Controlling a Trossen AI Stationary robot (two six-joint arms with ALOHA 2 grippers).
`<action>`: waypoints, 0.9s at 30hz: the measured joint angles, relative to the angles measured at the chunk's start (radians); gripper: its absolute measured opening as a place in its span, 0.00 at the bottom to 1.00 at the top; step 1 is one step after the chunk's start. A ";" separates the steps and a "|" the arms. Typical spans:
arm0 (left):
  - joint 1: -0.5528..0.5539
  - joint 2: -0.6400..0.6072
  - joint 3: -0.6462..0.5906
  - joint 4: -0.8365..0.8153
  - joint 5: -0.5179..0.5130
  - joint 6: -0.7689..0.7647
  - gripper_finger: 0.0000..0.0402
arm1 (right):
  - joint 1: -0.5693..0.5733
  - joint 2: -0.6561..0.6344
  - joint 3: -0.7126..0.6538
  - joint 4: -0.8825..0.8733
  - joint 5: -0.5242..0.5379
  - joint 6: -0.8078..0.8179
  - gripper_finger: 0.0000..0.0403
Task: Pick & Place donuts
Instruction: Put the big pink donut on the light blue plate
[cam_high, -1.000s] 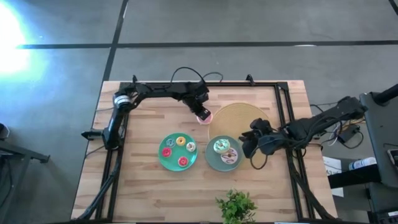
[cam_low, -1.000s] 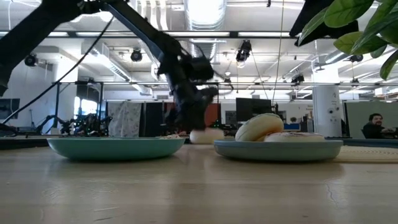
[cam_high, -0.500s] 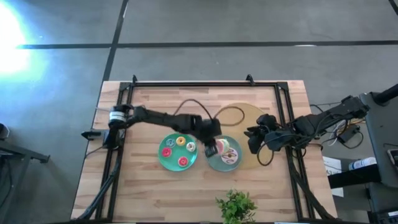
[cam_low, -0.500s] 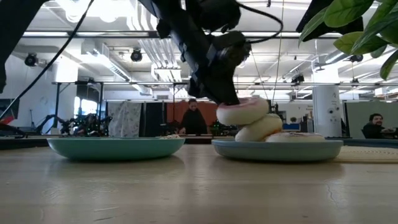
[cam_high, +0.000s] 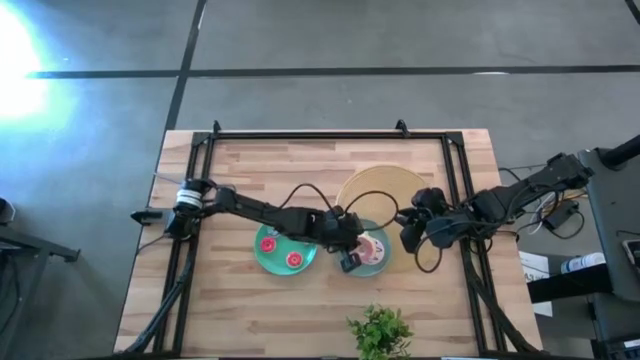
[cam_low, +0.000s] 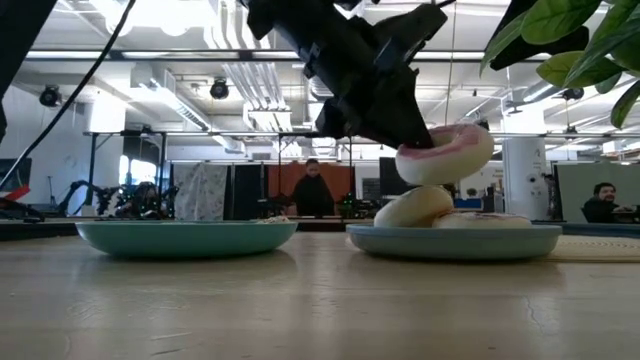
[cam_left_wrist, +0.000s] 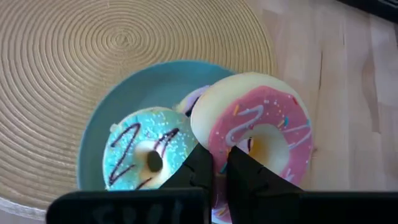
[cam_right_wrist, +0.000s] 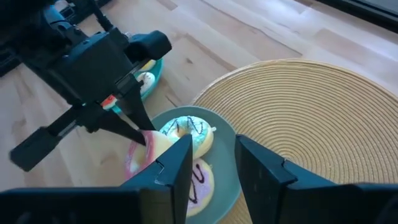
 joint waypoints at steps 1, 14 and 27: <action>-0.004 0.005 0.000 0.002 -0.001 -0.010 0.00 | 0.001 0.000 0.000 0.000 0.000 -0.003 0.28; -0.036 0.065 -0.030 -0.011 -0.070 -0.075 0.00 | 0.001 0.002 -0.004 -0.004 0.001 -0.033 0.28; -0.074 0.065 -0.025 -0.016 -0.189 -0.054 0.25 | 0.001 0.004 -0.005 -0.004 0.002 -0.033 0.29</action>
